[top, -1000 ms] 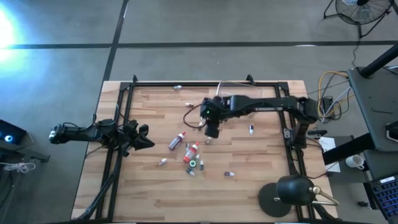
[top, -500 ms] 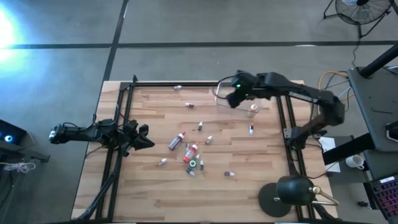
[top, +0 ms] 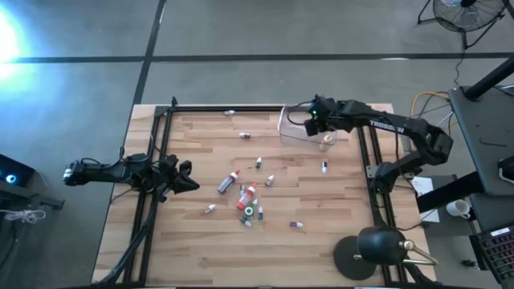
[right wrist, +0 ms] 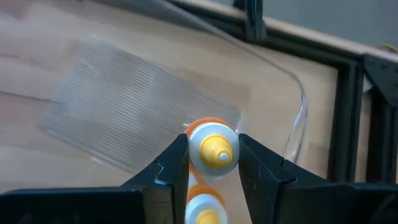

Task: Pick & Place food coloring
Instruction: Put the large yellow food coloring bottle into the transparent bin

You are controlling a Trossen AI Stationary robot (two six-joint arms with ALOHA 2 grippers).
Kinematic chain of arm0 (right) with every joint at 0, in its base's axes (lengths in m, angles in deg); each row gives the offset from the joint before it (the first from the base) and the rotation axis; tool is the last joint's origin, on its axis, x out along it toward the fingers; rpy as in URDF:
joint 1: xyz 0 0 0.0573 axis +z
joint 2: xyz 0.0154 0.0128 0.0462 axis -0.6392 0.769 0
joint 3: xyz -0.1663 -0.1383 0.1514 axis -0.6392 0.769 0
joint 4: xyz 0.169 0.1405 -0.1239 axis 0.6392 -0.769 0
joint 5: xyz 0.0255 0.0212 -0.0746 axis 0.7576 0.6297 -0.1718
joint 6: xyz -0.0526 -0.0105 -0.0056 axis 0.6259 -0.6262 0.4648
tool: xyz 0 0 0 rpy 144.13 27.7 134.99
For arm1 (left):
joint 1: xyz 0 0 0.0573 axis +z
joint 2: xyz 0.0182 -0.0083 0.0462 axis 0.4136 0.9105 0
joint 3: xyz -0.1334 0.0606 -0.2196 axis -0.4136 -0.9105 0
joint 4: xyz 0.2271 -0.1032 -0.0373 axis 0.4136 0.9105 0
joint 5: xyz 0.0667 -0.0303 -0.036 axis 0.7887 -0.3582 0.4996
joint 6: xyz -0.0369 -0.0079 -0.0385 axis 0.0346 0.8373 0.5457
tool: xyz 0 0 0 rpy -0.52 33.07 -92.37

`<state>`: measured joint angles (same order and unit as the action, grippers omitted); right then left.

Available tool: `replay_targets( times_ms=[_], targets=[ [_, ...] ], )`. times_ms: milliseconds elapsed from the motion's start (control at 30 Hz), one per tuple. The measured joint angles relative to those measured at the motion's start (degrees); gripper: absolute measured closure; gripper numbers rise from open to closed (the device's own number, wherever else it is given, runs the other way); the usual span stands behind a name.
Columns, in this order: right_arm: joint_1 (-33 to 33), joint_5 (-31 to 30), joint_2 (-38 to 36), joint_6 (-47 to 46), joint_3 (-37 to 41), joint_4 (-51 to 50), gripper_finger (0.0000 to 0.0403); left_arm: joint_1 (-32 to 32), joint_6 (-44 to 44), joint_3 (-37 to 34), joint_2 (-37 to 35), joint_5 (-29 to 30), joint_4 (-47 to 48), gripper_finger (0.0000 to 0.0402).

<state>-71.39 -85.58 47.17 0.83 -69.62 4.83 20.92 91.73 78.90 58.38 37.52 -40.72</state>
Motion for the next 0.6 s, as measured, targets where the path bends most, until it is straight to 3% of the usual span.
replay_targets(
  times_ms=[167,600],
  targets=[
    [-0.73,0.17,-0.57,-0.02,4.09,4.92,0.0298,0.0,0.0,0.0,-0.01,0.01,-0.02,0.0402],
    [-2.89,1.45,-1.44,0.44,8.06,5.36,0.0289,-0.04,0.0,0.0,-0.02,0.02,0.0,0.0402]
  ],
)
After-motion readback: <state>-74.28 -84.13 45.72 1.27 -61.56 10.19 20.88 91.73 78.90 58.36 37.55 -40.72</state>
